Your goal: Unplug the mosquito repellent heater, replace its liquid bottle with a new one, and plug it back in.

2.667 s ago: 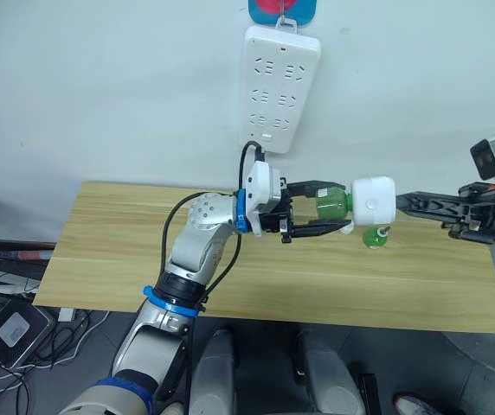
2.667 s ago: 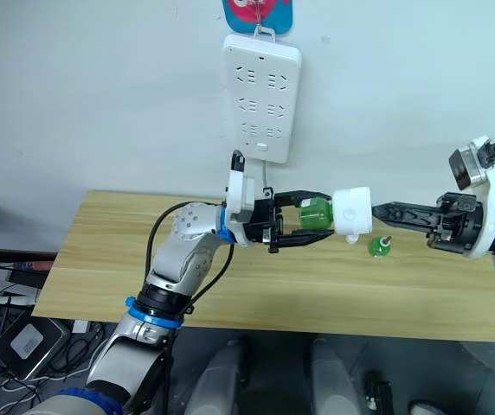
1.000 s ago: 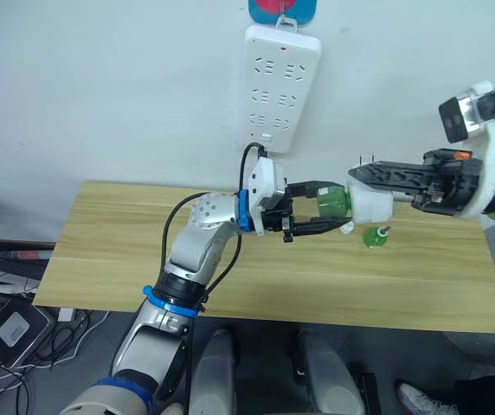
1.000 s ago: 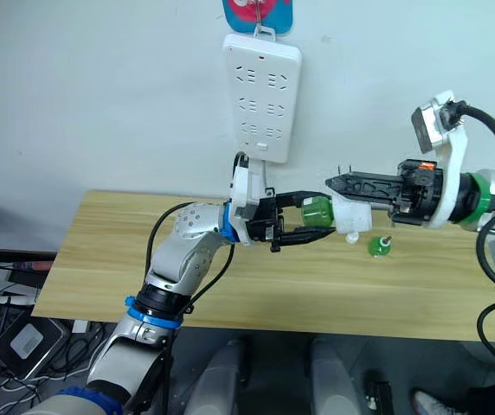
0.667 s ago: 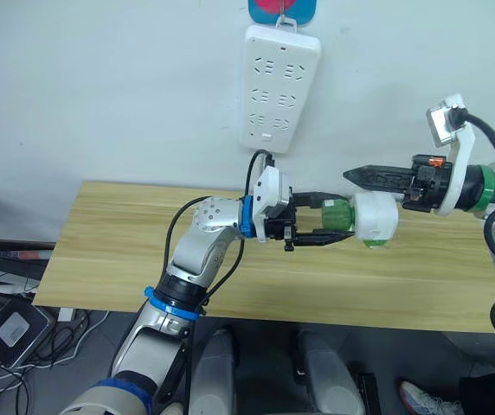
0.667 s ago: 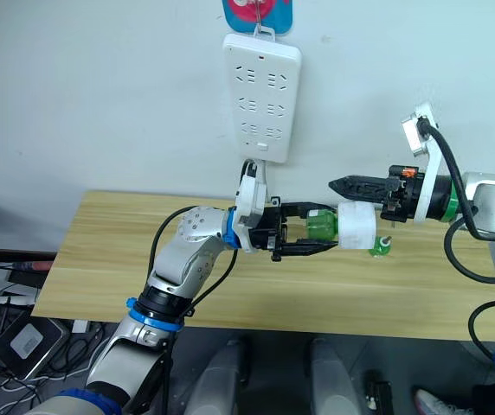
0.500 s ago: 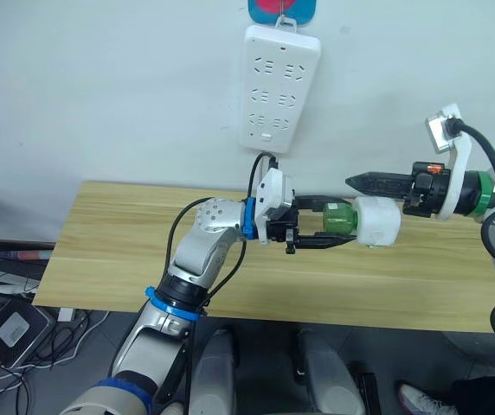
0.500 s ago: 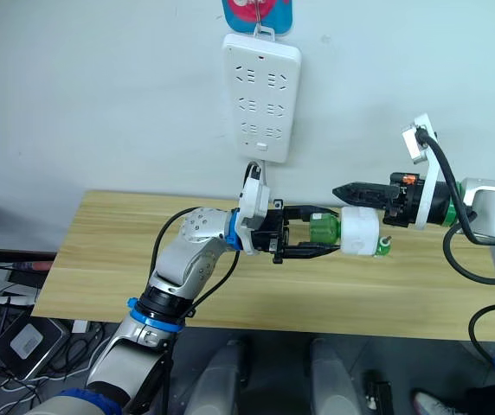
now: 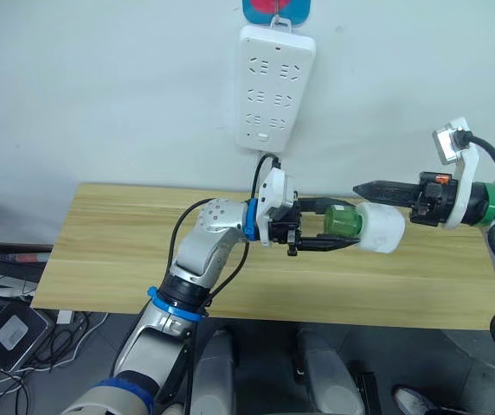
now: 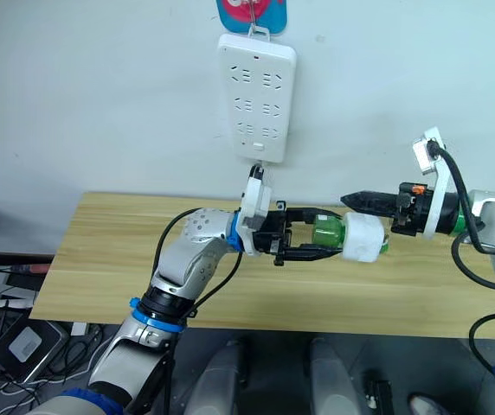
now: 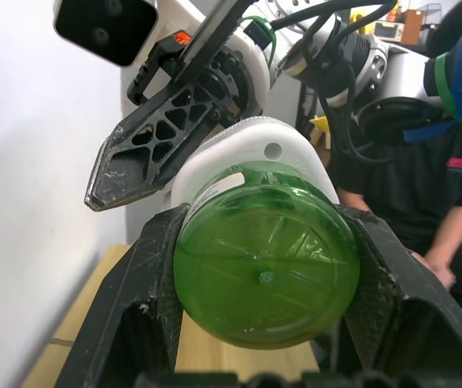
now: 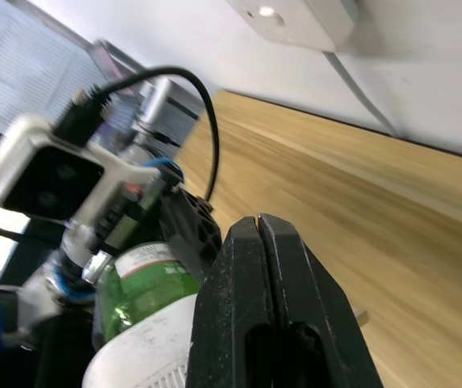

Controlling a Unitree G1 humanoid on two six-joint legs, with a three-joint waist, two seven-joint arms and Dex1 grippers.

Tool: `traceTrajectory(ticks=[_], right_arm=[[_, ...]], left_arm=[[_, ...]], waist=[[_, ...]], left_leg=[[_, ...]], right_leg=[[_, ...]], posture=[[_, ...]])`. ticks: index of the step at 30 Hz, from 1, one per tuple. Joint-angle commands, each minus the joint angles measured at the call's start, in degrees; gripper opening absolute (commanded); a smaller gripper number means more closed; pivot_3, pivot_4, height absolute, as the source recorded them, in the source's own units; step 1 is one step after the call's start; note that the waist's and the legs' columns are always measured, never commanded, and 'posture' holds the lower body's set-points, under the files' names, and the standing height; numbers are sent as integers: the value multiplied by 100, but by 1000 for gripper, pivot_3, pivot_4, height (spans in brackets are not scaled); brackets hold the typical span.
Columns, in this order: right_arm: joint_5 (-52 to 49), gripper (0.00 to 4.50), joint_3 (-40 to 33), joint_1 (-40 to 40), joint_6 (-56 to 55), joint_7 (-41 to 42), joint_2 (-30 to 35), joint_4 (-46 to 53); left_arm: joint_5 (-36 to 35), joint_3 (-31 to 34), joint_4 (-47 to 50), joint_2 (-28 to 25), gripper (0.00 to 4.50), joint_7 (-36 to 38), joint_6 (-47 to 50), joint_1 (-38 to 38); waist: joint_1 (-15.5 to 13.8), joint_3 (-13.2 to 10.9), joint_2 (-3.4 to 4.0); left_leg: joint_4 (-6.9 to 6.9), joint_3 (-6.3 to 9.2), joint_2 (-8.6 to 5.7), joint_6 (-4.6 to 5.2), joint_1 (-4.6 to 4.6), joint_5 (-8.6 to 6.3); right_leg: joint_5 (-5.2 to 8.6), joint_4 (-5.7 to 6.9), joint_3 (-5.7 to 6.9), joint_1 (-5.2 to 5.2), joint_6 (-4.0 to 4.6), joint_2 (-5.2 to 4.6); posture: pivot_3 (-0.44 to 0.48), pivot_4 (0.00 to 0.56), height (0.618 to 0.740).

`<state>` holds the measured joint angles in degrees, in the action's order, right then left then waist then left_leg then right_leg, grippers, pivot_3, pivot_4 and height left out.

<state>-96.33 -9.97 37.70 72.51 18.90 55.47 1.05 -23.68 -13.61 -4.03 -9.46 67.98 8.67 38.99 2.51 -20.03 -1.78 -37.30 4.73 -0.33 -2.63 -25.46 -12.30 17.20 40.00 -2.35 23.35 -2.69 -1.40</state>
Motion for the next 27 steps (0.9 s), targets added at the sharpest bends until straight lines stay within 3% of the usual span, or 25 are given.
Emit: traceTrajectory(ticks=[1, 3, 6, 12, 16, 22, 27], right_arm=[[-1274, 24, -199, 269, 20, -504, 235, -523], [-1621, 24, -252, 325, 171, -568, 410, -820], [-1667, 910, -348, 205, 476, -489, 754, -1047], [-1667, 3106, -367, -399, 814, -258, 1201, -847], [-1667, 4458, -301, -532, 987, 168, 1254, -758], [-1667, 4487, -12, -337, 1223, 795, 1389, -874], [-1667, 4487, 145, -442, 960, 624, 1336, -525]], left_arm=[[136, 192, 147, 25, 2295, -99, -721, 79], [309, 230, -48, 27, 2295, -74, -1302, 120], [641, 262, -471, 8, 2295, 22, -2575, 194], [1074, 307, -1586, -11, 2295, 180, -5355, 495], [1079, 210, -2274, -35, 2295, 237, -6414, 786], [949, 103, -2741, -77, 2295, 231, -6724, 1029], [845, -1, -2630, -3, 2295, 149, -6697, 1038]], waist=[[0, 0, 0], [-16, 0, 0], [-52, 0, 0], [-68, 0, 0], [-41, 1, 2], [-37, 2, 3], [-42, 2, 4]], left_leg=[[0, 0, 0, 0, -1, 0], [0, -2, -2, 0, -2, 0], [0, -3, -2, 1, -5, 0], [-1, -6, -3, 3, -6, -2], [-6, -8, -2, 3, -5, -2], [-23, -5, -2, 12, -9, -7], [-54, 2, -2, 30, -30, -18]], right_leg=[[0, -1, 0, 0, 0, 0], [0, -1, 0, 0, 1, -2], [0, -3, 1, 0, 1, -2], [0, -5, -1, 0, 1, -4], [-1, -1, -4, 1, 1, -3], [-1, 2, -2, 1, 1, -1], [-1, 2, 6, 2, 1, -1]], posture=[[-40, 308, 740], [-43, 310, 740], [-49, 308, 740], [-56, 305, 740], [-55, 301, 740], [-46, 296, 740], [-43, 290, 740]])
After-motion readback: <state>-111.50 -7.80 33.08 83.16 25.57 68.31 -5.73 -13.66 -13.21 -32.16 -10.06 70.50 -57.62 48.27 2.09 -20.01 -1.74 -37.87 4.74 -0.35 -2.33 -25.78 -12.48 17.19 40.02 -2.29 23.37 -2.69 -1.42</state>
